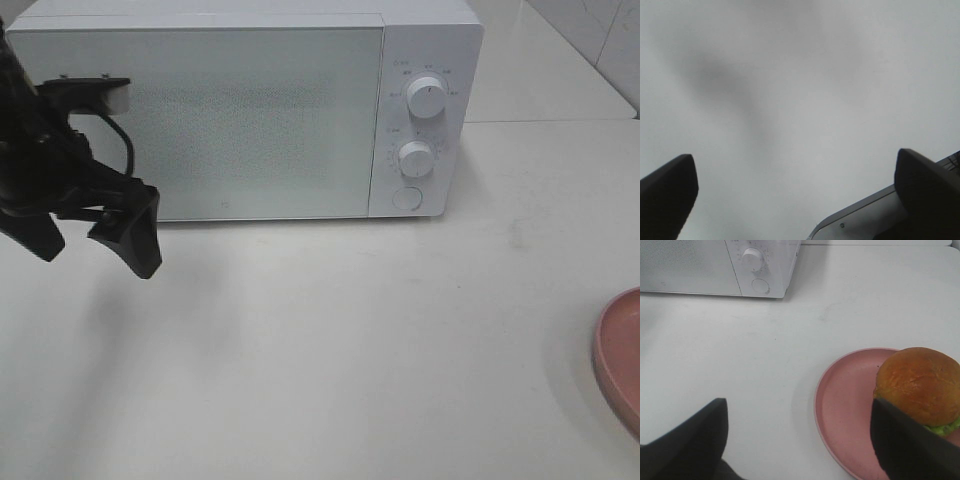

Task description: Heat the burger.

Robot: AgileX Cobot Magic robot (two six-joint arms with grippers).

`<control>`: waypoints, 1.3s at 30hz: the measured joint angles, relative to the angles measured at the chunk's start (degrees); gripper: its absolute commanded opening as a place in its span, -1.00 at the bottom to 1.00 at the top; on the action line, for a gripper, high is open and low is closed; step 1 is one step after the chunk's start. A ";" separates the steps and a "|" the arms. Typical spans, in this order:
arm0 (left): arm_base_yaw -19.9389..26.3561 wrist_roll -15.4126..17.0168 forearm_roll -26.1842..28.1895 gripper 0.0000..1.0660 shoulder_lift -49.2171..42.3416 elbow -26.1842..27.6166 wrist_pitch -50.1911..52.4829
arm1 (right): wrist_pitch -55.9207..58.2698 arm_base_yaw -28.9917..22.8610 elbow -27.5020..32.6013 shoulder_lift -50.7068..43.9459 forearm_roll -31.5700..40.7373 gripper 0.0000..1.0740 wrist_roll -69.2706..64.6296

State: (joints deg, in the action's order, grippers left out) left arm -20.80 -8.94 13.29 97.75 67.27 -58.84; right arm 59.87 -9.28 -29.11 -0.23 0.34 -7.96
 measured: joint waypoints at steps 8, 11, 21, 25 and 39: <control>8.82 0.00 0.00 0.89 -7.85 -6.13 -0.17 | 0.00 0.00 0.00 0.00 0.00 0.40 0.00; 12.43 0.00 -0.06 0.89 -11.17 -8.59 -0.23 | 0.00 0.00 0.00 0.00 0.00 0.40 0.00; 24.52 0.00 -0.74 0.89 -24.81 -17.59 -1.09 | 0.00 0.00 0.00 0.00 0.00 0.40 0.00; 25.04 0.00 -0.92 0.89 -29.05 -19.60 -1.15 | 0.00 0.00 0.00 0.00 0.00 0.40 0.00; 25.04 1.72 -2.58 0.89 -48.19 -30.42 -1.32 | 0.00 0.00 0.00 0.00 0.00 0.40 0.00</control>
State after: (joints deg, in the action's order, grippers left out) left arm 4.24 -7.22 10.71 49.56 36.84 -60.16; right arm 59.87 -9.28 -29.11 -0.23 0.34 -7.96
